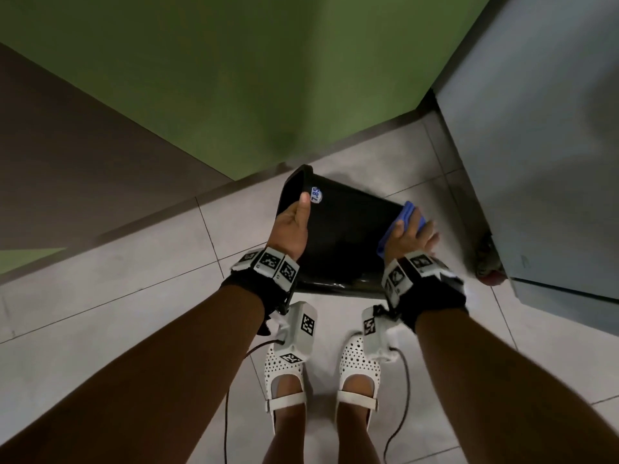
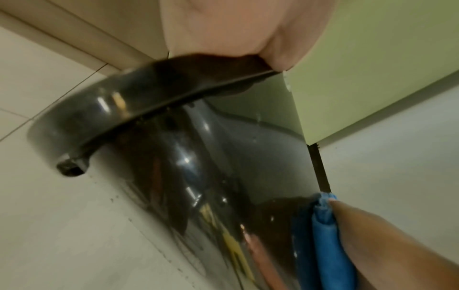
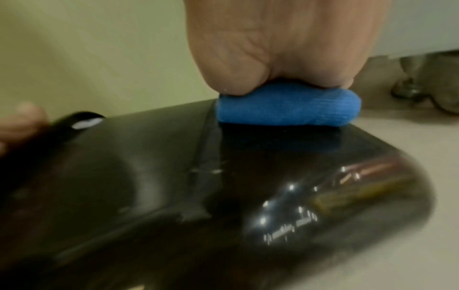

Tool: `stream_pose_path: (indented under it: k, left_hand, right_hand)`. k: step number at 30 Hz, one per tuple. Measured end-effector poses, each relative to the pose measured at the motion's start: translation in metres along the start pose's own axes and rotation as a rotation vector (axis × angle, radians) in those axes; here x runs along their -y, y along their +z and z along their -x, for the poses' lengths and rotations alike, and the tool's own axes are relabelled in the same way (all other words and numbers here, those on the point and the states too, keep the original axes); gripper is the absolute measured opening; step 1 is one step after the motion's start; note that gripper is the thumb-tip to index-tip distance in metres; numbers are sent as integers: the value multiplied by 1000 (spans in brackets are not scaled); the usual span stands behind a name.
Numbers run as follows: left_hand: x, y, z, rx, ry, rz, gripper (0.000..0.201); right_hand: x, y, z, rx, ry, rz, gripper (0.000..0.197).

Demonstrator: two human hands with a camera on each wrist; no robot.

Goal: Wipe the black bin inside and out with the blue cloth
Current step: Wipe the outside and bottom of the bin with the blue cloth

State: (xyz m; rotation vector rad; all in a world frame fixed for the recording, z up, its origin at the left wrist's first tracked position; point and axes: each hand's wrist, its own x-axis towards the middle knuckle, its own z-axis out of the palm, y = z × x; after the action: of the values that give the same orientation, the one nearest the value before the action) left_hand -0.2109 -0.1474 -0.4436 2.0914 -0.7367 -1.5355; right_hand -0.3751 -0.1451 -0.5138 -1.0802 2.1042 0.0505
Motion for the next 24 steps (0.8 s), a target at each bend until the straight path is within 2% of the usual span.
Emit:
stream_pose_path:
  k: [3, 5, 7, 9, 10, 12, 16, 18, 21, 24]
  left_hand:
    - [-2, -3, -3, 14, -14, -40, 53]
    - [-3, -4, -4, 56, -42, -53, 58]
    - [-1, -4, -6, 125, -89, 0, 78]
    - [30, -1, -33, 165, -138, 77, 106]
    - [43, 1, -44, 156, -147, 88, 108]
    - [47, 4, -51, 127, -149, 72, 98]
    - [27, 2, -48, 116, -105, 65, 99]
    - [7, -5, -32, 96, -115, 19, 88]
    - [-14, -13, -9, 118, -93, -71, 58]
    - [-12, -10, -11, 93, -55, -106, 53]
  right_hand:
    - [5, 11, 35, -10, -41, 76, 54]
    - [11, 19, 63, 73, -191, 181, 55]
    - [19, 25, 90, 147, -428, 236, 59]
    - [26, 29, 100, 182, -603, 272, 67]
    - [28, 29, 96, 186, -647, 284, 68]
    - [28, 28, 82, 166, -683, 314, 66]
    - [28, 27, 58, 98, -637, 298, 55]
    - [24, 22, 38, 84, -480, 251, 52]
    - [17, 7, 1, -29, -209, 131, 52]
    - [21, 2, -4, -43, -94, 124, 52]
